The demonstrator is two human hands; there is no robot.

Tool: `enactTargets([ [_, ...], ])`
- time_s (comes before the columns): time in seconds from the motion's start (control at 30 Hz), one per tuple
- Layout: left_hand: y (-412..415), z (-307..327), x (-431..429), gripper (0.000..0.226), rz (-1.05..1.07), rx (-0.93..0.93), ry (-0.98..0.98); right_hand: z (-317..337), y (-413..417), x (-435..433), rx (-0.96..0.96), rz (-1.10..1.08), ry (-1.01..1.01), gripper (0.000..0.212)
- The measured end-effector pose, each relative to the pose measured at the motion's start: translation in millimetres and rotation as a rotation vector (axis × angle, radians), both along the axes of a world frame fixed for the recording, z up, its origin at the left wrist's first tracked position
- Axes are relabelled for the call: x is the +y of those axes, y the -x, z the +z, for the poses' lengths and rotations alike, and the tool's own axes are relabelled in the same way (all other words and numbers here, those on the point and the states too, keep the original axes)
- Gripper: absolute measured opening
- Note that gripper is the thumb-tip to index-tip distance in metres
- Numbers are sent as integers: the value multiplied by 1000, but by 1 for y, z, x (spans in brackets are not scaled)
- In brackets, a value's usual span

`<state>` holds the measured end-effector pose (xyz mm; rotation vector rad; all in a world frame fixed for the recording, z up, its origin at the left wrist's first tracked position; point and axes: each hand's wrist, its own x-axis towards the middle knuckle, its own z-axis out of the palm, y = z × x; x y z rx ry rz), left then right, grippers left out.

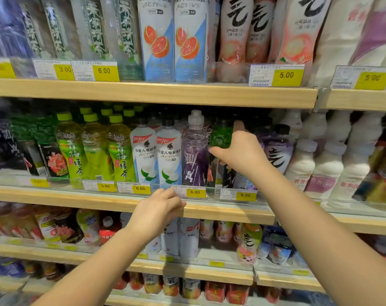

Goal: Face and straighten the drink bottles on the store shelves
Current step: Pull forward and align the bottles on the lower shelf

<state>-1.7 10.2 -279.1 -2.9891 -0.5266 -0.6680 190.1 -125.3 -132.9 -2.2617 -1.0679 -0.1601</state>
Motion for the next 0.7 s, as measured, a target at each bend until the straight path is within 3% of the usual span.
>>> enactTargets([
  [0.2, 1, 0, -1, 18, 15, -16, 17, -10, 4, 1, -119, -72, -16, 56],
  [0.3, 1, 0, -4, 18, 35, -19, 24, -15, 7, 0, -153, -83, -59, 72],
  [0.7, 2, -1, -8, 24, 91, 24, 18, -26, 3, -14, -155, 71, -68, 77],
])
